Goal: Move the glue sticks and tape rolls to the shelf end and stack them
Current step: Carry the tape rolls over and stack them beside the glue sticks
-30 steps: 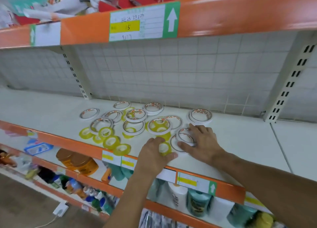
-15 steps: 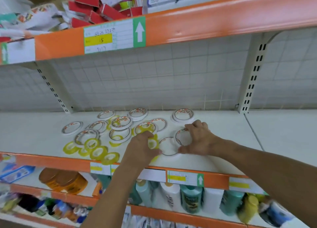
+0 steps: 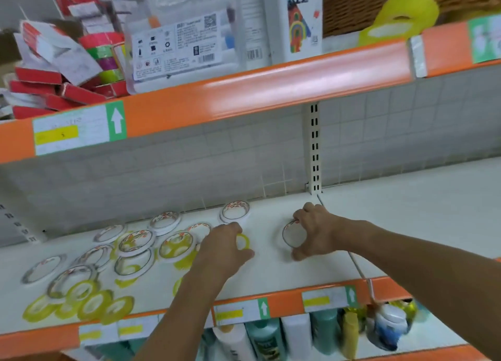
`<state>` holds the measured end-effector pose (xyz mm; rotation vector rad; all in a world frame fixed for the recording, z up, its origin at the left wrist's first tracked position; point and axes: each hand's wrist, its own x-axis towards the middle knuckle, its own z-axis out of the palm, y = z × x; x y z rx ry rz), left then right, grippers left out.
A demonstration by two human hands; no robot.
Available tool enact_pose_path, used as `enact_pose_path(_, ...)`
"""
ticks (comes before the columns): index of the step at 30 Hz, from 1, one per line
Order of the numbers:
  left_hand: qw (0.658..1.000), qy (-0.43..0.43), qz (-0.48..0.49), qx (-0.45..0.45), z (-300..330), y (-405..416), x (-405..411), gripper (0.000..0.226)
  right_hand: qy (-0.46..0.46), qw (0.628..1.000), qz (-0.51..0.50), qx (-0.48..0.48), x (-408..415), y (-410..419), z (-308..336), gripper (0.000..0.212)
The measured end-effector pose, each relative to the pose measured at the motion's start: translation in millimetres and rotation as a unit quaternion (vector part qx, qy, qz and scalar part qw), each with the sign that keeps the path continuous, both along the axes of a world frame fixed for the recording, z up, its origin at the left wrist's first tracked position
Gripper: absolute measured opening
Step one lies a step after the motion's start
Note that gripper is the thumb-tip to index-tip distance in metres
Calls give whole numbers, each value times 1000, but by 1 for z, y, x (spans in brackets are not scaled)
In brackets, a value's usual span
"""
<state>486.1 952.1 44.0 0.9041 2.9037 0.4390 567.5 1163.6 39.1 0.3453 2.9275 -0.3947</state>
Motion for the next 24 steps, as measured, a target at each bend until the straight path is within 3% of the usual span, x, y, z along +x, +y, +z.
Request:
enact_pose_path(10,996,-20,-91,-10,1,98,38,56,39,997,-57,19,74,73,2,96)
enact_pose_path(24,985,-21,-170,1,9,263,152,55,36,988,-142,37,213,214,18,103)
